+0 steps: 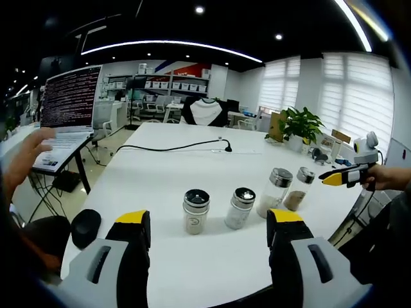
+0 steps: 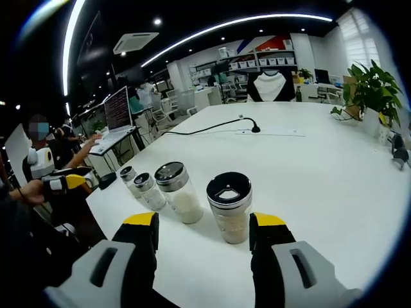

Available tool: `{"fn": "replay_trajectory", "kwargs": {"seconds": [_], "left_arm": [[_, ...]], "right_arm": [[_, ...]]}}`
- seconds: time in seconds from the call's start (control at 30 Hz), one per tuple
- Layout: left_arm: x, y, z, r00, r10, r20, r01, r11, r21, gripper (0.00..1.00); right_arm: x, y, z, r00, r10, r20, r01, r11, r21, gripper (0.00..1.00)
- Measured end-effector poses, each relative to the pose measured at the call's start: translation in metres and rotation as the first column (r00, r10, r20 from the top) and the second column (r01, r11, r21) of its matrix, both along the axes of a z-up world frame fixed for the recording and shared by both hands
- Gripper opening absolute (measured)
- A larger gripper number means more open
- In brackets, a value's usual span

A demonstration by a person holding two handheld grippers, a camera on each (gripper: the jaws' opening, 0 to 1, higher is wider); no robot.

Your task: Rotate the seasoning bottle until the label or dispensing opening points toward the visible target arrow and the bottle remains upright within the marked orientation range

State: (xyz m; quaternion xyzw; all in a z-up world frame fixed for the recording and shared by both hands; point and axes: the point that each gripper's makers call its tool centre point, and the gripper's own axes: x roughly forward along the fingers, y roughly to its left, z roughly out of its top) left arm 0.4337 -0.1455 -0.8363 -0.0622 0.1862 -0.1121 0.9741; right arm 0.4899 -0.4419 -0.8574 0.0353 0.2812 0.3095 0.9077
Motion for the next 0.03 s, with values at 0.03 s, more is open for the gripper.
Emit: {"fn": "replay_trajectory", "kwargs": {"seconds": [0.03], "left_arm": [[0.0001,0.0002,-0.0006,1.000,0.000,-0.004,0.000,1.000,0.002,0.78]], "right_arm": [[0.0003,-0.0004,0.0000,1.000,-0.004,-0.001,0.004,1.000,0.001,0.56]]}}
